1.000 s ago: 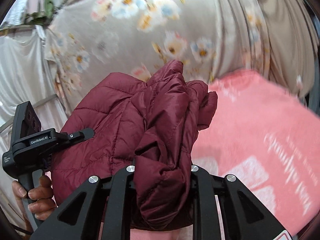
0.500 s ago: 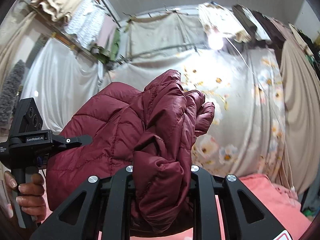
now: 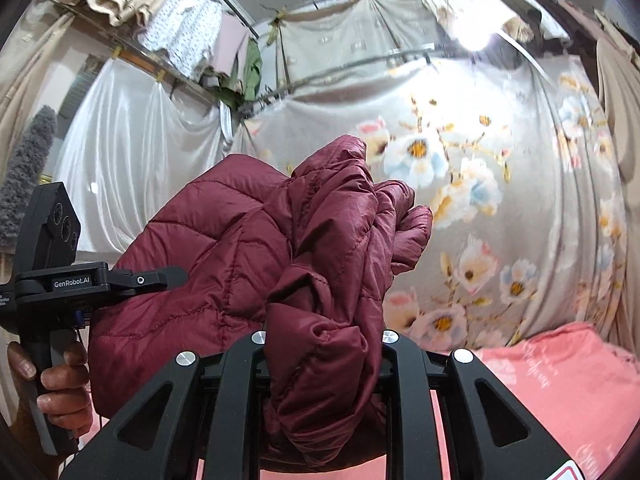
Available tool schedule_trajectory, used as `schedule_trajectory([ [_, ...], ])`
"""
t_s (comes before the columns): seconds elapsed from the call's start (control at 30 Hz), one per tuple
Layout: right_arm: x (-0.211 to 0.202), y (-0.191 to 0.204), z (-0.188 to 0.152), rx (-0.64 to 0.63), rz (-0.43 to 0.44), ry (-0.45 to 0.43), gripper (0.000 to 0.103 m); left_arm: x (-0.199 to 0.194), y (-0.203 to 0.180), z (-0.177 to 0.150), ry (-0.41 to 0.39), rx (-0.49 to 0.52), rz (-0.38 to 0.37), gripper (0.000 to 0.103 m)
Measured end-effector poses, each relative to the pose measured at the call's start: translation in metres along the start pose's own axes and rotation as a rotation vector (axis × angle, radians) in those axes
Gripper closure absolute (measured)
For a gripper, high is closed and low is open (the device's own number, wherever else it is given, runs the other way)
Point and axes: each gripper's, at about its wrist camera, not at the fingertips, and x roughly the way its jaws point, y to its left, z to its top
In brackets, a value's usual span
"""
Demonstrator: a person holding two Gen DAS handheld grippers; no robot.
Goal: Fold large clothes
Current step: 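Lift the folded jacket bundle off the blanket with both grippers, then lower the maroon bundle back onto the pink blanket with both grippers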
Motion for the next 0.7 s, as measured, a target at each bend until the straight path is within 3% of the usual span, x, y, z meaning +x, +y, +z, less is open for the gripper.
schedule_trajectory([
  [0.2,0.068,0.002,-0.068,0.048,-0.049,0.128,0.084,0.049,0.067,-0.024,0.071,0.012,0.063,0.063],
  [0.43,0.123,-0.015,-0.151,0.107,-0.119,0.283,0.084,0.131,0.151,-0.078,0.232,-0.052,0.071,0.063],
  [0.7,0.167,-0.042,-0.231,0.152,-0.157,0.450,0.084,0.196,0.203,-0.144,0.369,-0.077,0.074,0.063],
])
